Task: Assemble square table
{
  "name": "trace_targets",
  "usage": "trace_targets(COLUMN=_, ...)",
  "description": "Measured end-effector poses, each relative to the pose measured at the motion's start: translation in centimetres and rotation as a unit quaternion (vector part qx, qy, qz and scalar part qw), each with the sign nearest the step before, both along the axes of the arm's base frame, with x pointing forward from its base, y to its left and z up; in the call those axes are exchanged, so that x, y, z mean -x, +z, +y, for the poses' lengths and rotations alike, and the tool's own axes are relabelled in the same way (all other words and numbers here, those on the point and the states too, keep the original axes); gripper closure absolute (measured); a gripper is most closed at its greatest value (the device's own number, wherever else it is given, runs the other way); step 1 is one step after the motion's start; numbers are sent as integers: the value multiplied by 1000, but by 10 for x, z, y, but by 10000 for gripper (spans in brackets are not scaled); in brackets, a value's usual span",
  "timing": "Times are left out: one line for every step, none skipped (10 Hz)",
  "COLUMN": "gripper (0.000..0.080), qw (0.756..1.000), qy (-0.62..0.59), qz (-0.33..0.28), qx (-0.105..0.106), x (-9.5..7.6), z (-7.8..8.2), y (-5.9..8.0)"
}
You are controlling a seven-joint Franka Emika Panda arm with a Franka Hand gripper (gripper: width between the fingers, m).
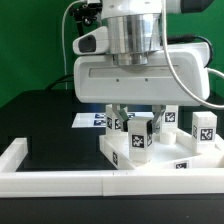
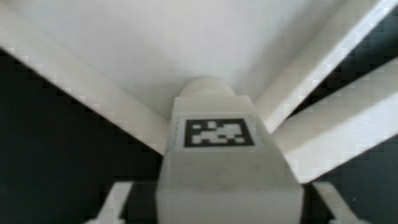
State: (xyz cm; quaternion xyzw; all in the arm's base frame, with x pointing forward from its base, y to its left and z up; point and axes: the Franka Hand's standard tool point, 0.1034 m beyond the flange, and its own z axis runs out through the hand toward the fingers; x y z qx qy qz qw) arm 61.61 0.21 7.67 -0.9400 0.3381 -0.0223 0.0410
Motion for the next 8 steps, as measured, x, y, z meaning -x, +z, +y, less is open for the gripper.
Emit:
trace_targets(gripper=508, qw=998, qy=-63, qz=4, qx=-1, x=0, z=1, y=0)
trace_targets(gripper=508, qw=994, qy=-106, qz=7, qx=1, x=0, z=1, y=0)
trace_targets(gripper=508, qw=989, qy=-151, qz=9, qx=-1, x=0, z=1, y=0)
trace_targets(gripper=508, qw=986, qy=-166, qz=10, qx=-2, x=1, z=0, y=0)
trace_targets(gripper=508, qw=983, qy=-183, qz=11, qx=-4, x=1, z=1, y=0)
trace_targets(gripper=508, qw=979, qy=-205, qz=12, qx=-7, x=1, z=0, y=0)
trace_targets(gripper=508, qw=980, qy=-198, qz=12, qx=-7, x=1, z=0, y=-1)
trace_targets(gripper=344, qw=984, qy=-177, qz=10, qx=-5, x=0, z=0, y=0)
